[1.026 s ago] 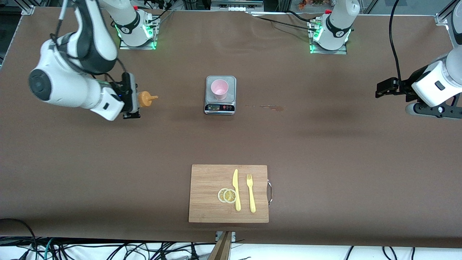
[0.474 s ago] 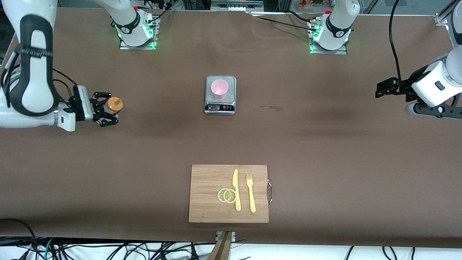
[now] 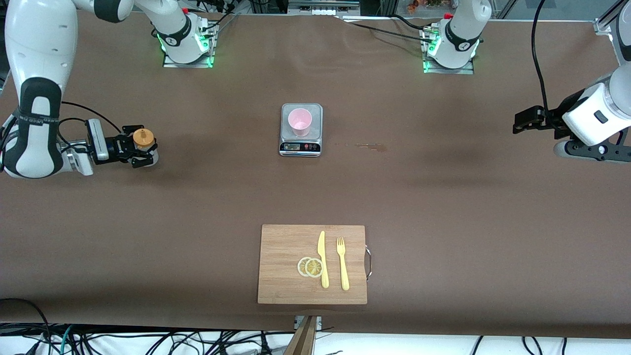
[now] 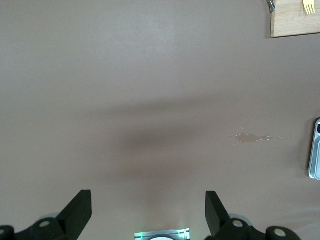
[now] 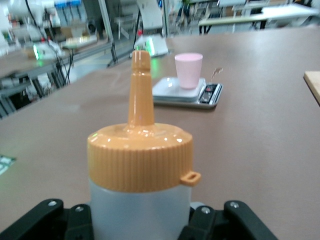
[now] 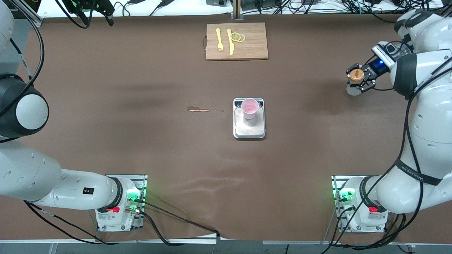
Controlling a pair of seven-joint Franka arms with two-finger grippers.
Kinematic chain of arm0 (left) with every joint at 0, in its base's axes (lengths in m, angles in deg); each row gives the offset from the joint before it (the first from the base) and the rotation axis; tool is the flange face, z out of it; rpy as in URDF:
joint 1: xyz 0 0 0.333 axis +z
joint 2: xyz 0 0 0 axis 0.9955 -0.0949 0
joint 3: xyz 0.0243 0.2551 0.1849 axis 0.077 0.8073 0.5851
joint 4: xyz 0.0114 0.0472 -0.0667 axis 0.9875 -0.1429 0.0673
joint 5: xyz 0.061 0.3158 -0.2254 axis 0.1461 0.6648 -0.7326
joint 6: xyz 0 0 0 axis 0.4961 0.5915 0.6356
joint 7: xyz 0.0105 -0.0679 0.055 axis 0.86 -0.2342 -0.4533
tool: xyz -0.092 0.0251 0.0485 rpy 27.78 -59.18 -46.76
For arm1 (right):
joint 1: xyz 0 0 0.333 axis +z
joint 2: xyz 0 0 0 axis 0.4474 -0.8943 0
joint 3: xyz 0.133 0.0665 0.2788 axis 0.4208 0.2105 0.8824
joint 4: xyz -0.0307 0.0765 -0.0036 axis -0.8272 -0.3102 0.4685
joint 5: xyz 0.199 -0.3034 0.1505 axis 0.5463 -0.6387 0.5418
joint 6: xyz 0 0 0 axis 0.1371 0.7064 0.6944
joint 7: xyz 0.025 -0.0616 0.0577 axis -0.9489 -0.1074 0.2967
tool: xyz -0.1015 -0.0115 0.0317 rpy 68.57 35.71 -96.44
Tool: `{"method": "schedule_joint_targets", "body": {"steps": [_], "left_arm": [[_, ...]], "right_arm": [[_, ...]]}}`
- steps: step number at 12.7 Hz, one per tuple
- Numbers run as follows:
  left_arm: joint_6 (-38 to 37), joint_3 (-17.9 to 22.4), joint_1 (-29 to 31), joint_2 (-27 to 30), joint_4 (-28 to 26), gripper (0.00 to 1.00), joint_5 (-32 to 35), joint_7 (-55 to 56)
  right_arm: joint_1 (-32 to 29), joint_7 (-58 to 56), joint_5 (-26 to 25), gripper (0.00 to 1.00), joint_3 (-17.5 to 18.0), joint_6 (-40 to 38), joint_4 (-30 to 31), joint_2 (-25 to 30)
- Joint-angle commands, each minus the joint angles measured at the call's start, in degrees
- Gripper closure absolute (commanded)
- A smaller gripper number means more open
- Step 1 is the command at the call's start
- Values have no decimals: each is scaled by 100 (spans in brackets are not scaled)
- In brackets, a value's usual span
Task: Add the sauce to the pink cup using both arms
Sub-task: 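Carry the sauce bottle back and lower it onto the table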
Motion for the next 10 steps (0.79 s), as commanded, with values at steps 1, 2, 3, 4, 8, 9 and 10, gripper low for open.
{"method": "schedule_joint_targets", "body": {"steps": [1,2,3,4,8,9,10], "left_arm": [[-137,0,-16,-91,201,0,83,-116],[-137,0,-16,-91,210,0,83,-116],[-137,0,-16,-91,201,0,74,-116],[-137,0,-16,-91,210,0,74,-107],[-137,0,-16,-91,210,0,74,-107],[-137,0,-16,-91,201,0,74,-107],[-137,0,-16,-91,201,0,74,-107]], "right_arm": [[-311,-1025,137,91,-37,-716,-194,-411],[-425,-1288,146,90,-29,-866,-203,-604],[-479,-1543,216,89,-11,-1032,-194,-771],[-479,-1746,269,87,-11,-1217,-194,-938],[-505,-1888,410,60,7,-1456,-194,-1177],[-506,-1897,401,1,7,-1456,-194,-1186],[-506,-1889,384,0,7,-1447,-194,-1194]]}}
